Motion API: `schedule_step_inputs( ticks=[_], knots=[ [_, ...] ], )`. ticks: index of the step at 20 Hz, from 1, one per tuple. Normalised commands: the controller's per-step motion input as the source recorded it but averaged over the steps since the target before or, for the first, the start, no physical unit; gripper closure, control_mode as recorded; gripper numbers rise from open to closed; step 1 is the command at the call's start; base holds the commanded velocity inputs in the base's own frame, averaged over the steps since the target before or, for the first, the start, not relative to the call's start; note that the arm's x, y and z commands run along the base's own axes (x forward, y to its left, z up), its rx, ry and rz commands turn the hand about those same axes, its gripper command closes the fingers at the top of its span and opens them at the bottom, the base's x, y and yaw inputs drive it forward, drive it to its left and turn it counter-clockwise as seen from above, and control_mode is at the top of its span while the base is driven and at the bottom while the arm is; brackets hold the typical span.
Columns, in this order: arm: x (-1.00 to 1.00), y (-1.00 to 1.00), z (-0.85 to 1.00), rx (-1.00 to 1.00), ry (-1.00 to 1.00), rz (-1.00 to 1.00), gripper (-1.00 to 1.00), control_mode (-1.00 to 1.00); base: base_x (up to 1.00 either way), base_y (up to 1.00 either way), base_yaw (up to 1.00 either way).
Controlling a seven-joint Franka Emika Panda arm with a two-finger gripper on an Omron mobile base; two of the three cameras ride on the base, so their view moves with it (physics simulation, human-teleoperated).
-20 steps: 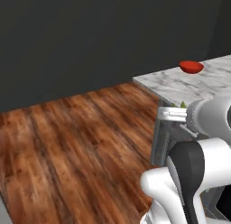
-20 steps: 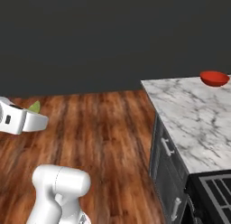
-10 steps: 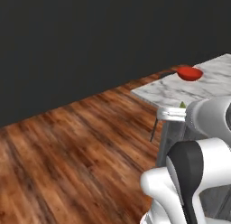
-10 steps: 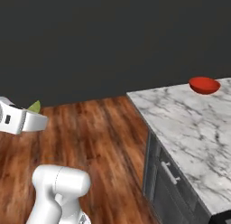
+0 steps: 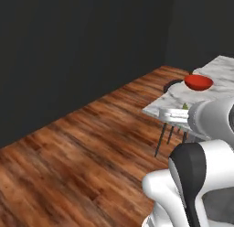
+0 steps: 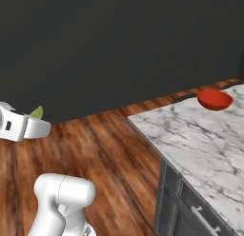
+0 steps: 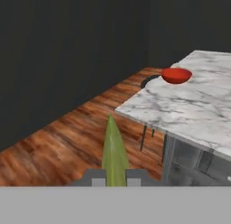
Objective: There is a bowl on the dining counter. Grab a lemon wedge from the fridge and place it in the bowl. Then get the liquor bottle and glass cup from the cabinet and place them next to the bowl.
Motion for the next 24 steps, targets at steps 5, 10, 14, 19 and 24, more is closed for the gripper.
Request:
schedule_step_inputs(
  ticks=[5, 10, 14, 19, 24],
  knots=[
    [0.00, 0.00, 0.00, 0.00, 0.00, 0.00, 1.00, 1.00, 0.84, 0.55, -0.43],
    [0.00, 0.00, 0.00, 0.00, 0.00, 0.00, 1.00, 1.00, 0.82, 0.64, -0.47],
    [0.00, 0.00, 0.00, 0.00, 0.00, 0.00, 1.00, 1.00, 0.80, 0.65, -0.50],
    [0.00, 0.00, 0.00, 0.00, 0.00, 0.00, 1.00, 1.00, 0.69, 0.63, -0.52],
    [0.00, 0.00, 0.00, 0.00, 0.00, 0.00, 1.00, 1.00, 0.58, 0.60, -0.52]
  ],
)
